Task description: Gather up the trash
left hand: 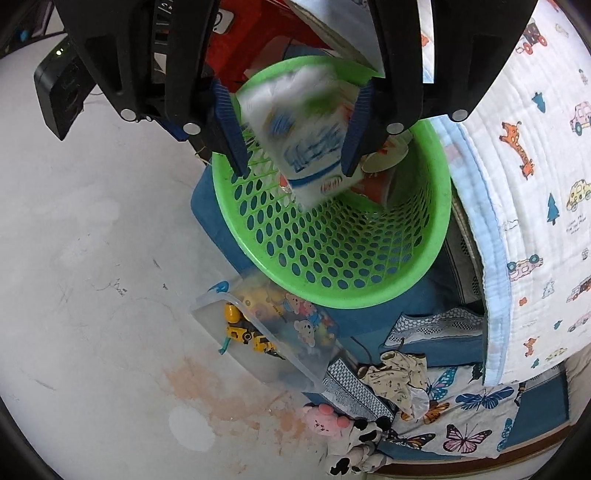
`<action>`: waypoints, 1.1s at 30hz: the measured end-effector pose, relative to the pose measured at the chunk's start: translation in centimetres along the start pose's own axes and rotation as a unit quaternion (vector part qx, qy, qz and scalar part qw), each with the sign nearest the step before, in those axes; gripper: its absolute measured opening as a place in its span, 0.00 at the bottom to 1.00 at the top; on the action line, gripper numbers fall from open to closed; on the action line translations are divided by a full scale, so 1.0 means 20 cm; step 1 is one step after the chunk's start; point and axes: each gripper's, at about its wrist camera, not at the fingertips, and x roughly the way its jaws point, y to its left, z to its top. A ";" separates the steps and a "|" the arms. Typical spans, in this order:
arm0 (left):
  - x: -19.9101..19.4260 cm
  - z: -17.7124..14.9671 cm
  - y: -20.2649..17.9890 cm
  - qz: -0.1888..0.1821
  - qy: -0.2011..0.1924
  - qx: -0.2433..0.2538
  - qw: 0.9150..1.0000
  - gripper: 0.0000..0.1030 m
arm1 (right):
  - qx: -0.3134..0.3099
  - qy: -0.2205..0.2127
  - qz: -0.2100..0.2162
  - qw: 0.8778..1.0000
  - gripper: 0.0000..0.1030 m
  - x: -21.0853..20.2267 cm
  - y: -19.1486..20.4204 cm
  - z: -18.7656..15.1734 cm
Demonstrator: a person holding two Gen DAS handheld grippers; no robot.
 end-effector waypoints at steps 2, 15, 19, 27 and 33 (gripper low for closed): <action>-0.03 -0.02 0.00 -0.005 -0.005 0.000 1.000 0.51 | 0.001 -0.001 0.005 1.000 0.69 -0.01 0.01 0.00; -0.38 -0.20 0.17 0.066 -0.067 0.015 0.995 0.56 | -0.017 -0.009 0.038 0.999 0.72 -0.10 0.19 -0.03; -0.49 -0.28 0.23 0.100 -0.087 0.019 0.991 0.57 | -0.024 -0.009 0.049 0.998 0.74 -0.13 0.27 -0.05; -0.69 -0.47 0.31 0.165 -0.128 0.030 0.977 0.78 | -0.042 -0.003 0.072 0.997 0.78 -0.18 0.44 -0.10; -0.80 -0.59 0.34 0.195 -0.146 0.044 0.969 0.84 | -0.045 -0.001 0.087 0.995 0.81 -0.21 0.54 -0.14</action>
